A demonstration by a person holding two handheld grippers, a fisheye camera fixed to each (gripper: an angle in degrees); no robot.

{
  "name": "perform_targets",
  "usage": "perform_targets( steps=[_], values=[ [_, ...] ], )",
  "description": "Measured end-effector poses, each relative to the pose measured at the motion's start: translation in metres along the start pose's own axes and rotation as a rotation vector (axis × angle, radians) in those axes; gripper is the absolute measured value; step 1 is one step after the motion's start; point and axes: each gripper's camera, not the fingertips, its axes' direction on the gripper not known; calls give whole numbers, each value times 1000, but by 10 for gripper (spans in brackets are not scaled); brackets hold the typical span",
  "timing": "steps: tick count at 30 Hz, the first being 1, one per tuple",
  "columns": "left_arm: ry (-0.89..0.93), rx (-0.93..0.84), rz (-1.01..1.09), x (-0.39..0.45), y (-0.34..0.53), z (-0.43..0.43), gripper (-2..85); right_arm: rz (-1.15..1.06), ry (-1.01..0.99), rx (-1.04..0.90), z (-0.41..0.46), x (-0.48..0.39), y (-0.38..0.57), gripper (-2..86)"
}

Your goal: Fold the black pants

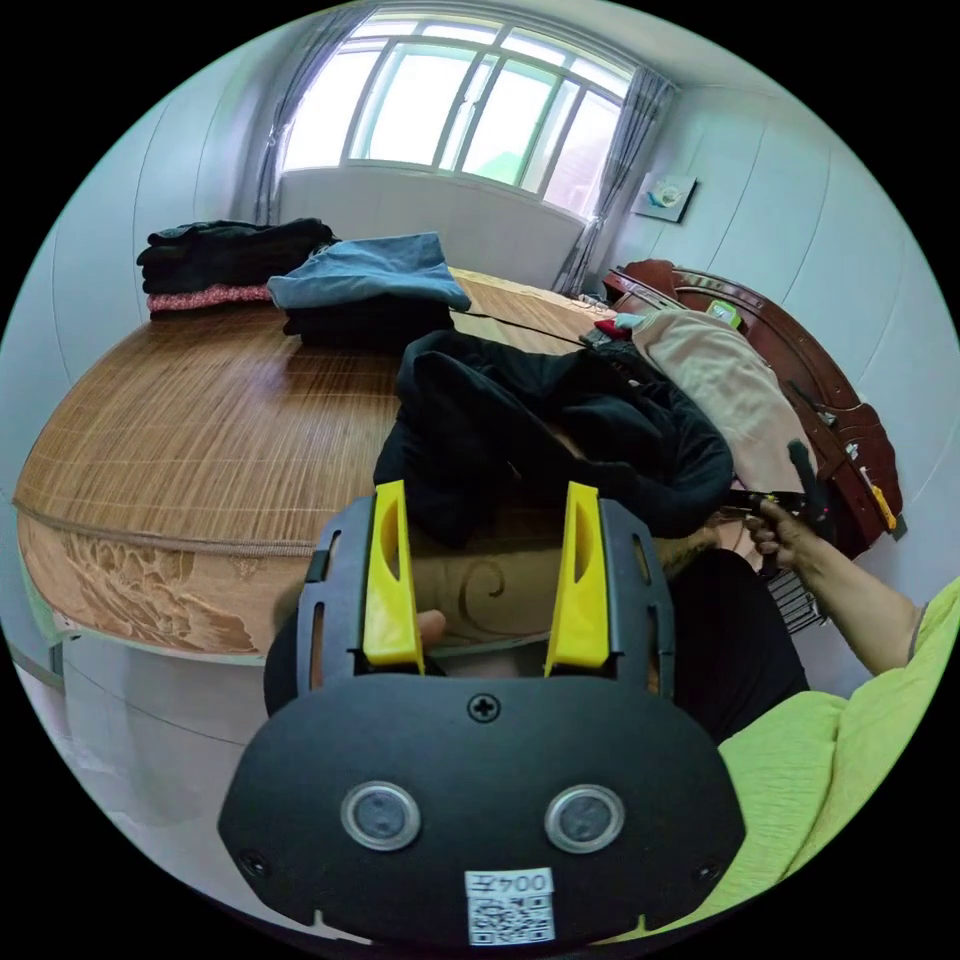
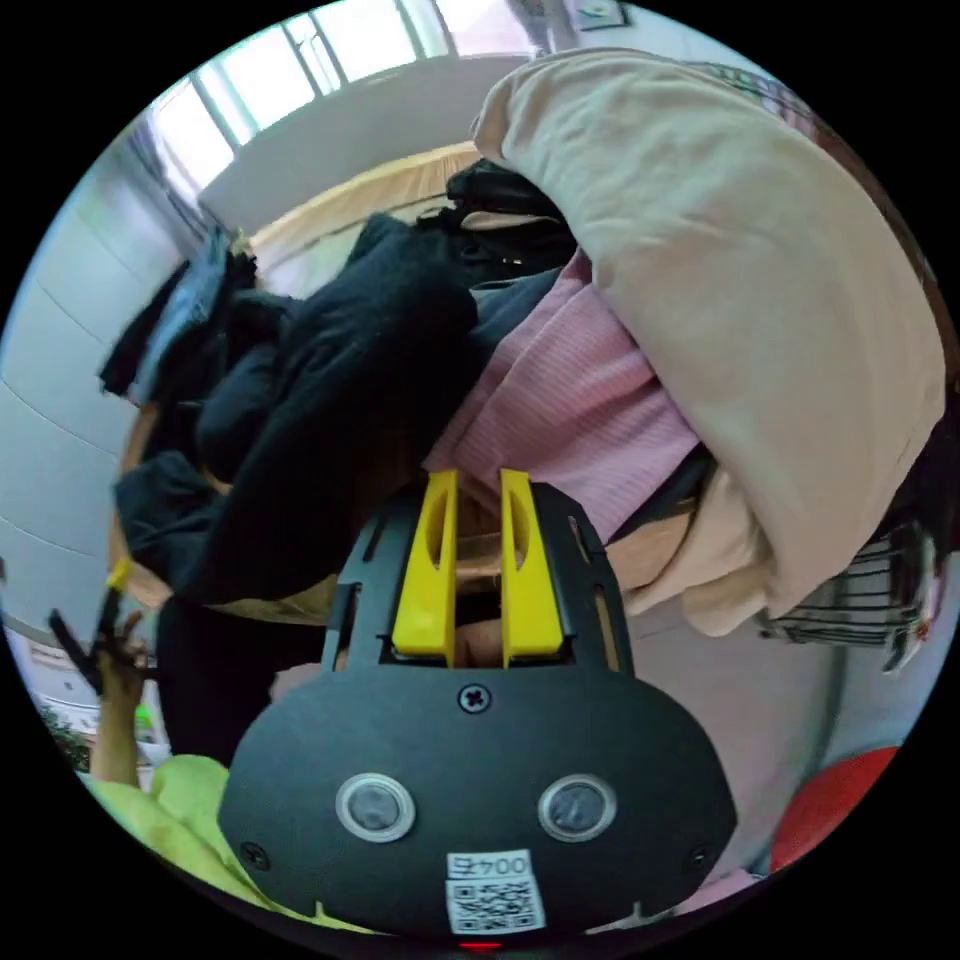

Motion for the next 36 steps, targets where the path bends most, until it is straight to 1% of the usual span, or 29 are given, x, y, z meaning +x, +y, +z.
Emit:
perform_targets(
  steps=[1, 3, 5, 9, 12, 14, 15, 17, 18, 20, 21, 23, 25, 27, 29, 30, 32, 34, 36],
  values=[
    [-23, -7, 7, -3, -5, 6, 218, 22, -54, 11, -4, 6, 3, 73],
    [-46, -20, 13, -8, -12, 14, 226, 112, -357, 72, -20, 32, 25, 78],
    [-48, -36, -3, -16, -20, 26, 233, 150, -476, 98, -24, 42, 46, 98],
    [-60, -11, -21, -27, -38, 37, 228, 185, -596, 85, -20, 50, 93, 116],
    [-88, -23, 46, -29, -56, 52, 195, 213, -637, 56, -14, 54, 109, 118],
    [-84, -47, 106, -25, -67, 65, 128, 205, -624, 59, -16, 55, 110, 115],
    [-83, -52, 122, -22, -70, 68, 111, 196, -610, 61, -17, 54, 109, 115],
    [-164, -84, 194, -8, -83, 72, 61, 191, -591, 53, -17, 53, 107, 112],
    [-186, -79, 207, -4, -87, 68, 55, 194, -582, 52, -17, 53, 106, 110],
    [-198, 60, 183, -6, -103, 29, 35, 208, -569, 62, -18, 53, 107, 106],
    [-202, 95, 171, -10, -107, 16, 31, 212, -558, 73, -20, 52, 109, 103],
    [-235, 214, 155, -37, -116, -39, 22, 197, -538, 90, -24, 50, 111, 106],
    [-285, 234, 167, -67, -116, -69, 18, 177, -532, 98, -26, 48, 111, 115],
    [-379, 217, 159, -99, -109, -86, 15, 149, -534, 103, -28, 45, 109, 124],
    [-484, 152, 52, -152, -94, -97, 13, 132, -549, 96, -28, 41, 105, 126],
    [-495, 125, 19, -165, -89, -97, 13, 130, -555, 92, -28, 38, 102, 128],
    [-514, 3, -73, -209, -65, -88, 12, 122, -573, 85, -28, 32, 97, 129],
    [-484, -61, -115, -230, -46, -81, 12, 114, -589, 74, -27, 25, 90, 129],
    [-475, -58, -158, -238, -28, -80, 12, 101, -605, 55, -27, 15, 79, 131]
  ],
)
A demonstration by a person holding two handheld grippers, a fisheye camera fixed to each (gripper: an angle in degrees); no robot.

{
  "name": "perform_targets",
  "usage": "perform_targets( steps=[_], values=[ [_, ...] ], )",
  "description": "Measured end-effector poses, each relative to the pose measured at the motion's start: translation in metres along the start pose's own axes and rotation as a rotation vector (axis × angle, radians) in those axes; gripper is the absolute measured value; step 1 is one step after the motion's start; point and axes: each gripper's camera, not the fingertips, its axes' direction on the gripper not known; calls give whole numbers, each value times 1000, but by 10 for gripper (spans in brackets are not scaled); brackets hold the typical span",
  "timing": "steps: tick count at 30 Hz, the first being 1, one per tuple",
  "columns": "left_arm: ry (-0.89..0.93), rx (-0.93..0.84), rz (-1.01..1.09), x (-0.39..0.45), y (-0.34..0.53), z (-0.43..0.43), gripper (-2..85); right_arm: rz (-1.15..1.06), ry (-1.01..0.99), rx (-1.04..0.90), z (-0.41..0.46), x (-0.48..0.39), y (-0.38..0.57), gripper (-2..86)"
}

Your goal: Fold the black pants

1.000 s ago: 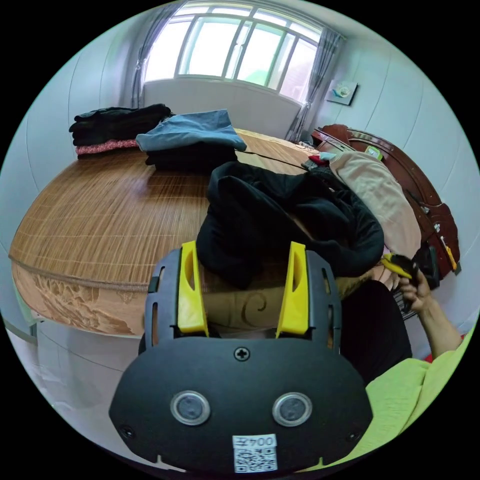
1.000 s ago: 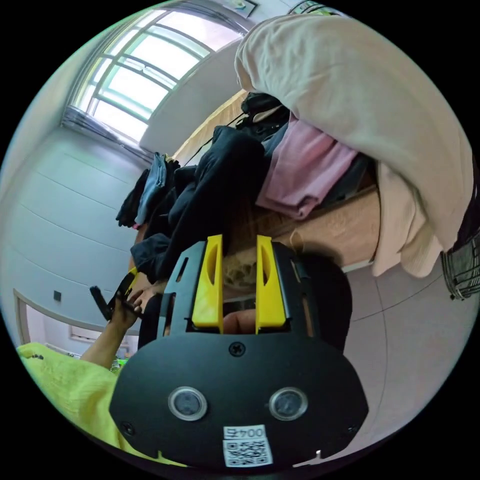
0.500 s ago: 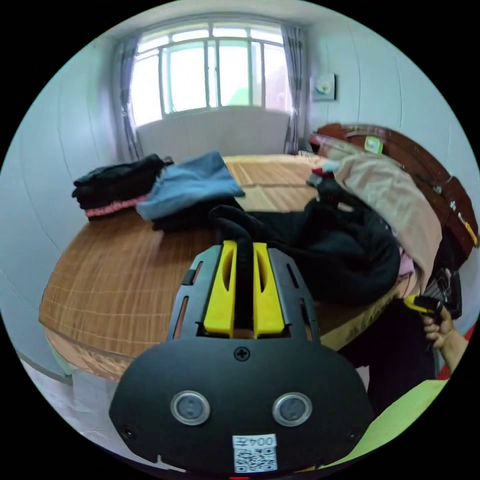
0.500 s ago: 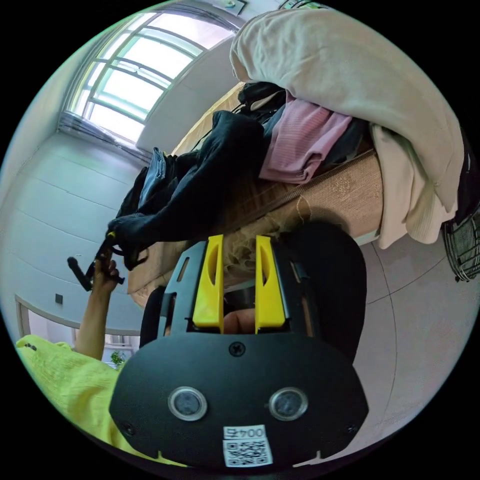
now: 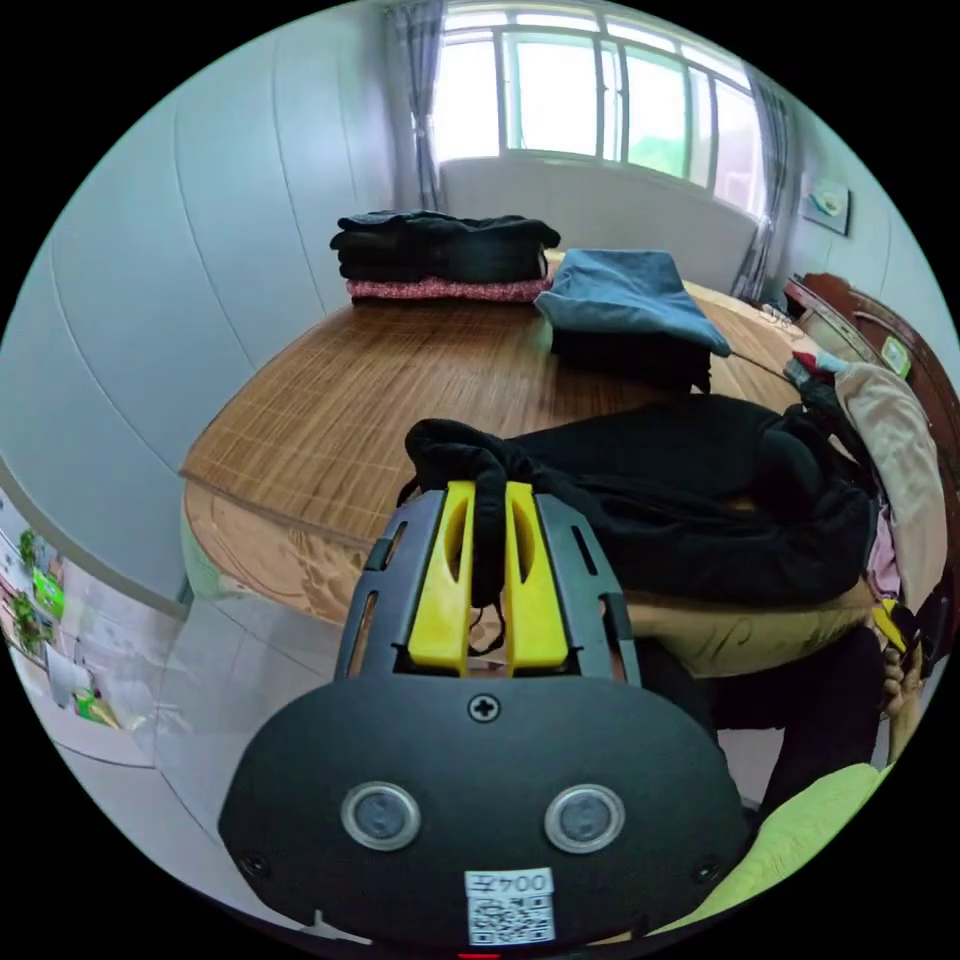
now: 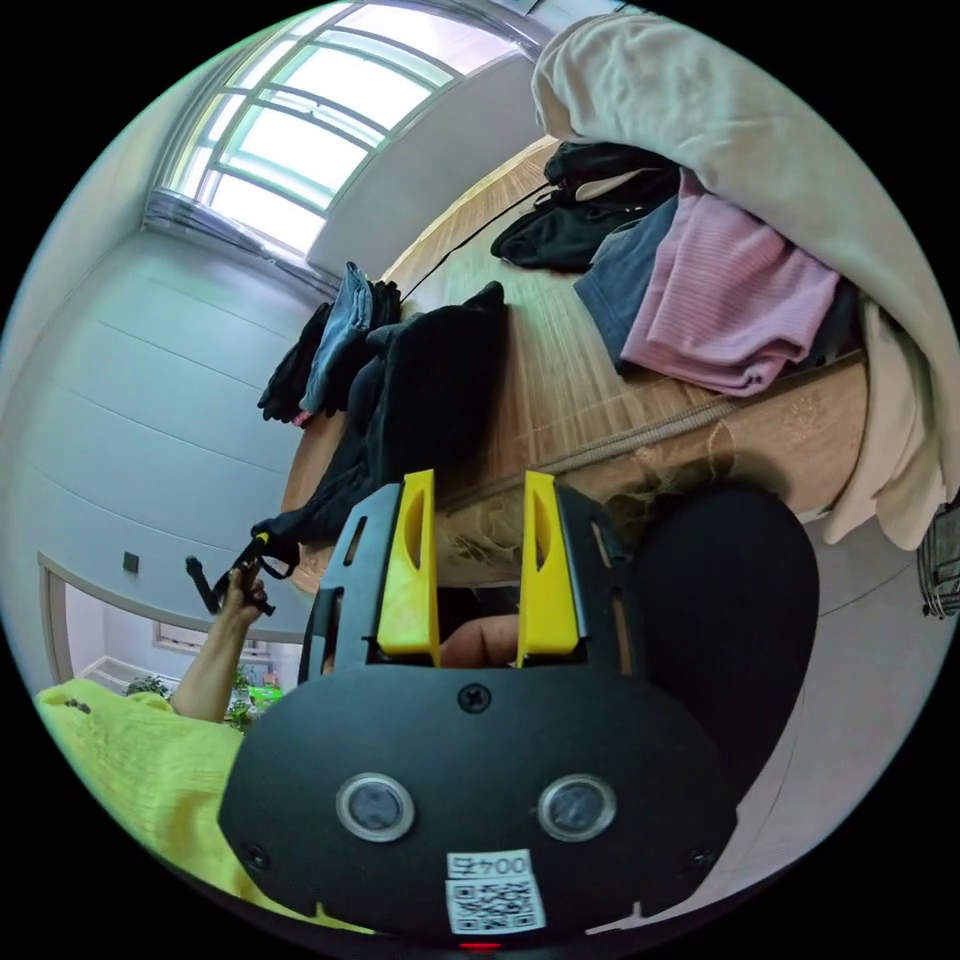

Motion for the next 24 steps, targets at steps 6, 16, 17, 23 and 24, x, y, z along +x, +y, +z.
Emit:
perform_targets(
  steps=[6, 16, 17, 23, 24],
  values=[
    [110, 37, -104, -14, 36, 3, 14, 82, -79, -36, 23, -11, -51, 140],
    [80, 91, -171, -54, 74, -20, 10, 197, 123, -123, 78, -46, -191, 149],
    [78, 86, -179, -59, 78, -21, 10, 214, 138, -166, 89, -47, -201, 101],
    [110, 72, -179, -65, 89, -13, 10, 87, 30, -149, 76, -92, -214, 33],
    [114, 70, -178, -64, 89, -11, 10, 60, 21, -45, 47, -105, -212, 32]
  ],
)
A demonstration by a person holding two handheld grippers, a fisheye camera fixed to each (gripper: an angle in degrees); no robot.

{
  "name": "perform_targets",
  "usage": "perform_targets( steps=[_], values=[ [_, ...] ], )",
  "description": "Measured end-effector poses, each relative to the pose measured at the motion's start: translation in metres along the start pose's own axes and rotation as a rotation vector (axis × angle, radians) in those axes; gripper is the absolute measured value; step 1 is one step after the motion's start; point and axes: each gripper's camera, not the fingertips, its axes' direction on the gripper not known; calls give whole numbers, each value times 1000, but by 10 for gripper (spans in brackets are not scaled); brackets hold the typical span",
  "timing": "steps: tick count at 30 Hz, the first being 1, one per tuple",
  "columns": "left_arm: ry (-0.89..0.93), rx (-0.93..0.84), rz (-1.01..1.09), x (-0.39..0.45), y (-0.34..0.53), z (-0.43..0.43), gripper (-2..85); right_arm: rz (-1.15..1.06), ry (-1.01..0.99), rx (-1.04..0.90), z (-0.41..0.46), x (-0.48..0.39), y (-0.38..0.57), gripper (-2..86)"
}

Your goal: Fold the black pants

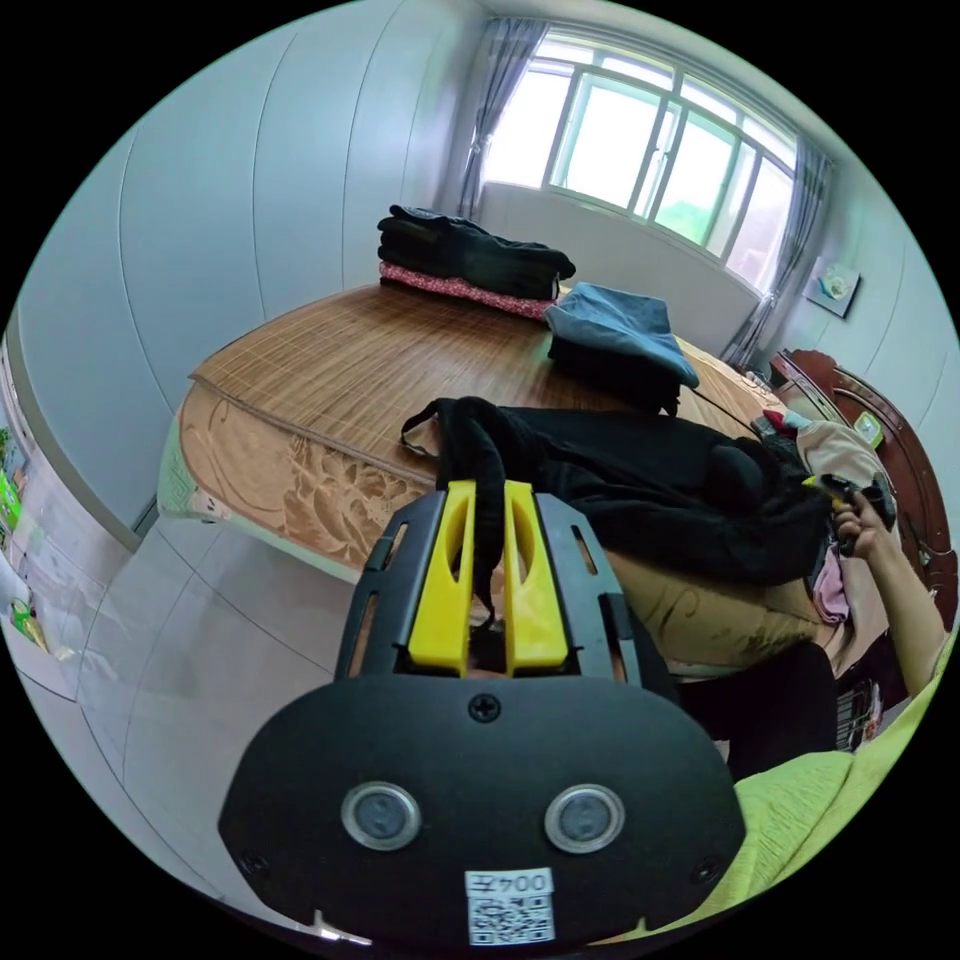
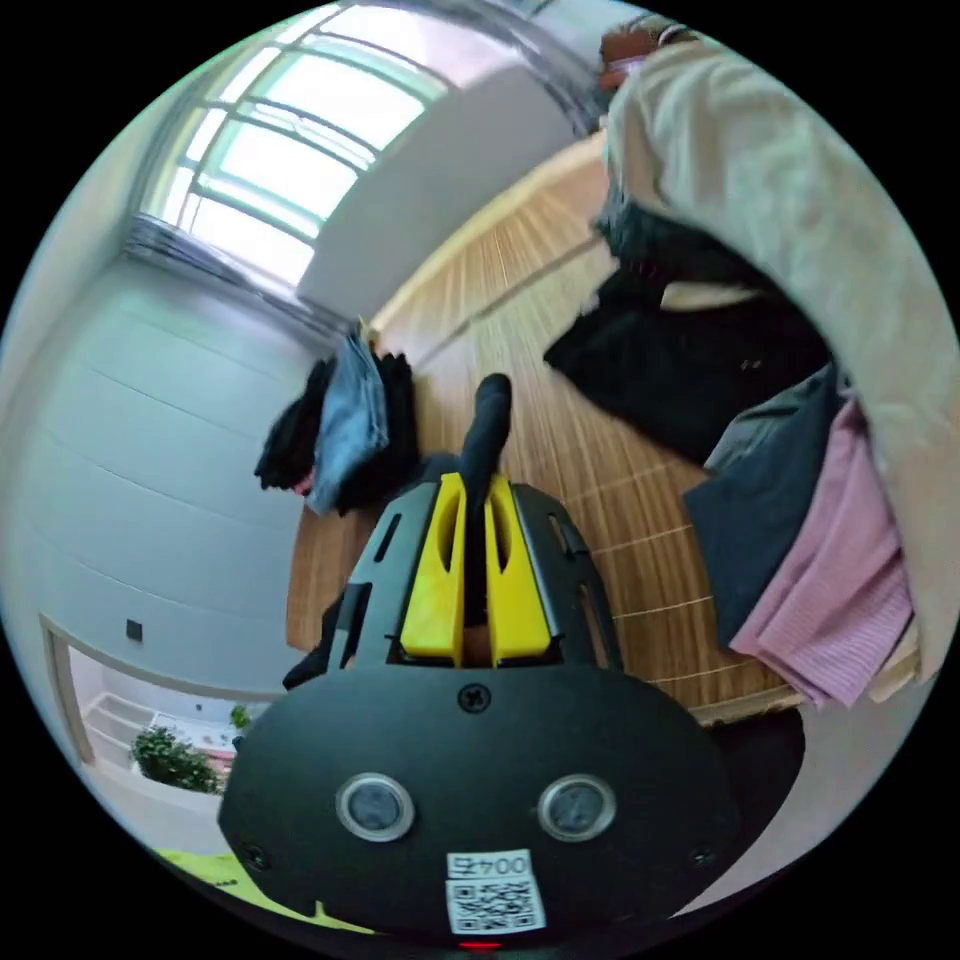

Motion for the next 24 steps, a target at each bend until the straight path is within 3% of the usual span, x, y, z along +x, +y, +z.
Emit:
perform_targets(
  steps=[4, 7, 9, 11, 19, 24],
  values=[
    [36, -11, 9, 11, 0, 20, 10, -71, -34, 319, -94, -16, 39, 31],
    [66, -25, 18, 20, 1, 34, 10, -184, 176, 497, -139, -15, 89, 31],
    [84, -46, 29, 26, 2, 44, 10, -140, 397, 470, -140, 11, 109, 34],
    [81, -56, 49, 36, 2, 54, 11, -32, 476, 385, -134, 41, 117, 36],
    [54, -54, 91, 57, -12, 67, 13, 83, 380, 318, -125, 65, 132, 72],
    [60, -39, 103, 68, -22, 73, 22, 54, 408, 458, -148, 38, 118, 91]
  ],
)
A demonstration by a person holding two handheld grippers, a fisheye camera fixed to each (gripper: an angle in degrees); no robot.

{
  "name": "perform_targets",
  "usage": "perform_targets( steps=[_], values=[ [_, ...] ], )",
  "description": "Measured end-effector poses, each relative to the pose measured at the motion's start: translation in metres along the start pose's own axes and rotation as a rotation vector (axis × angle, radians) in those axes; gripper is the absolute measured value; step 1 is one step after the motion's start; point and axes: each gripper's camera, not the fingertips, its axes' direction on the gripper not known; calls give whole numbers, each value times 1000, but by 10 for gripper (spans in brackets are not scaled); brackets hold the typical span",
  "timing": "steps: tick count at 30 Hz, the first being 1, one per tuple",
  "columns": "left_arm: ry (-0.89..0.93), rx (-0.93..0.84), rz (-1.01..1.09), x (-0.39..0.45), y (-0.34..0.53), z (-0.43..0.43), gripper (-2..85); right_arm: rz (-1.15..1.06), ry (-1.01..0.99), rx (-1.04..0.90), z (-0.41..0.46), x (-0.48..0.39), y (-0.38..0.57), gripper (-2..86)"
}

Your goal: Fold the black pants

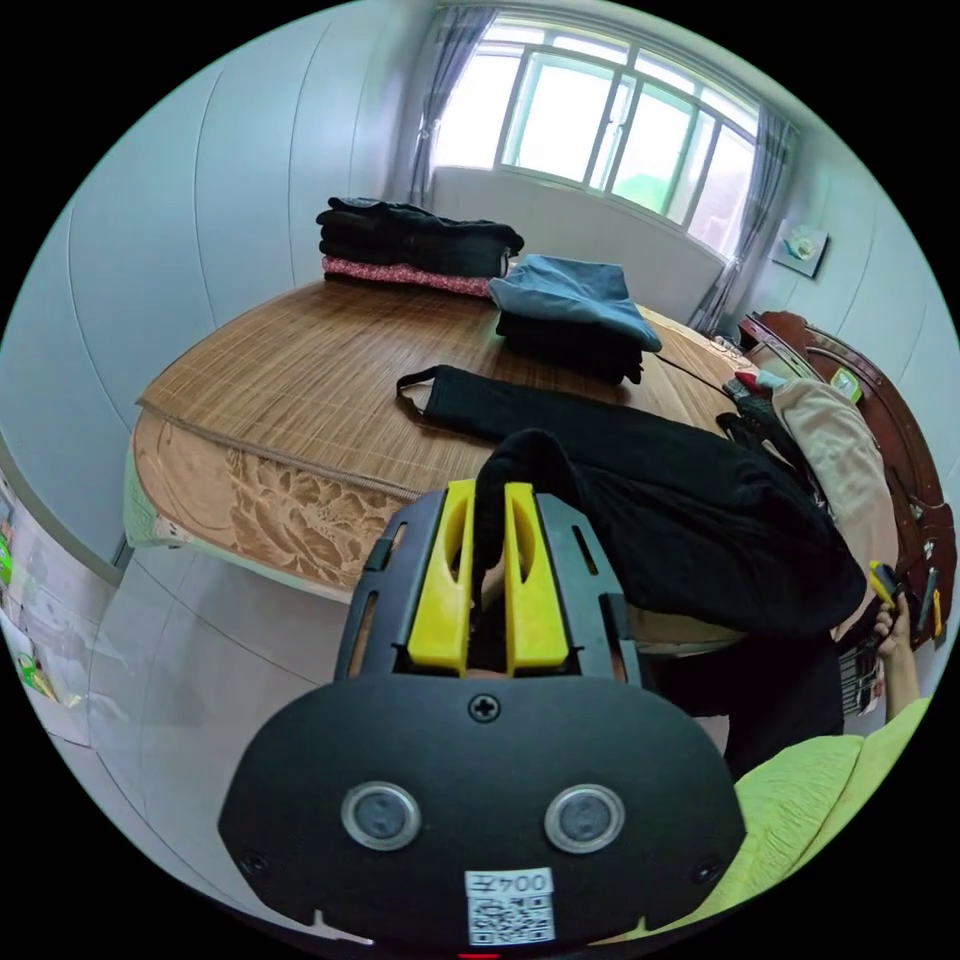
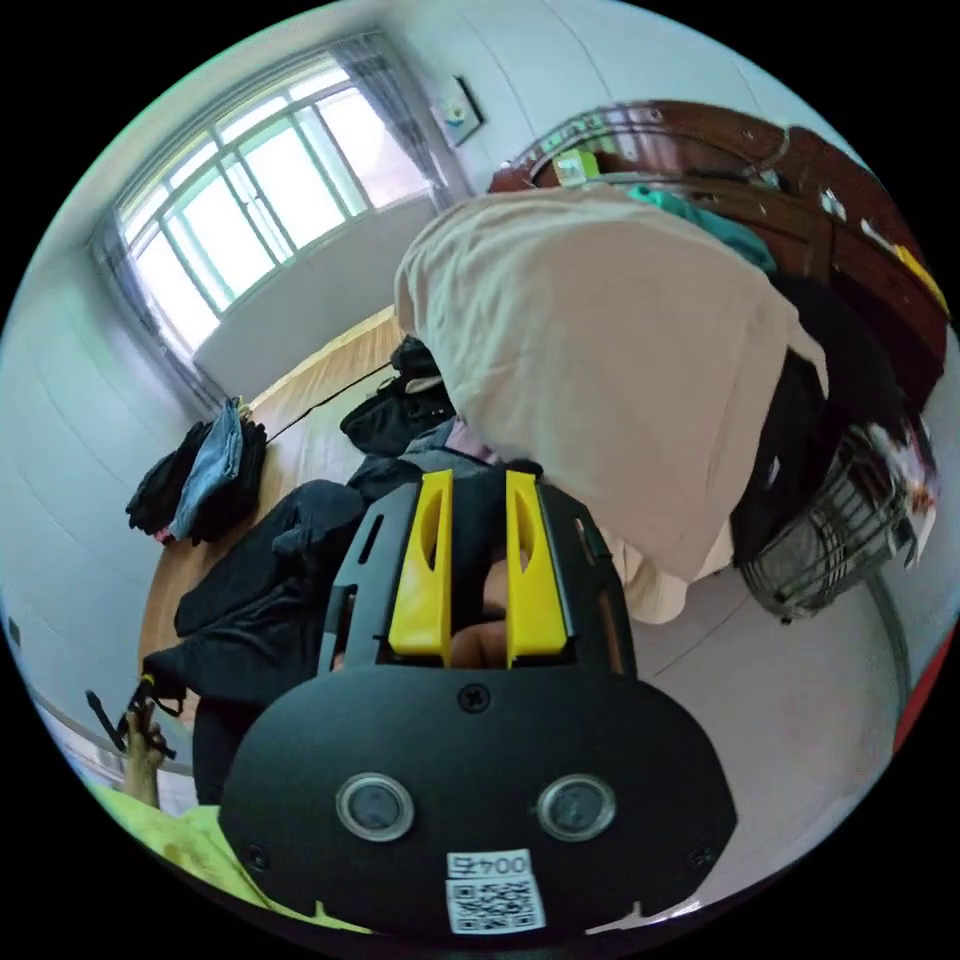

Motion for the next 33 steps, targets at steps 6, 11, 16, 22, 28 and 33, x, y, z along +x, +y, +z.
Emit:
perform_targets(
  steps=[6, 11, 16, 22, 28, 33],
  values=[
    [-70, 13, 184, 38, -50, 24, 67, -314, -73, -133, 40, -78, -65, 139],
    [-135, -25, 334, 68, -130, 81, 125, -399, -3, -331, 122, -139, -121, 158],
    [-227, -105, 451, 99, -187, 149, 126, -417, 91, -479, 188, -186, -153, 161],
    [-230, 88, 295, 102, -240, 159, 86, -440, 153, -597, 228, -207, -149, 162],
    [-185, -210, 589, 157, -232, 253, 161, -184, -182, -545, 214, -194, -172, 184],
    [-108, -337, 600, 180, -220, 305, 147, -403, -79, -672, 237, -236, -161, 216]
  ],
)
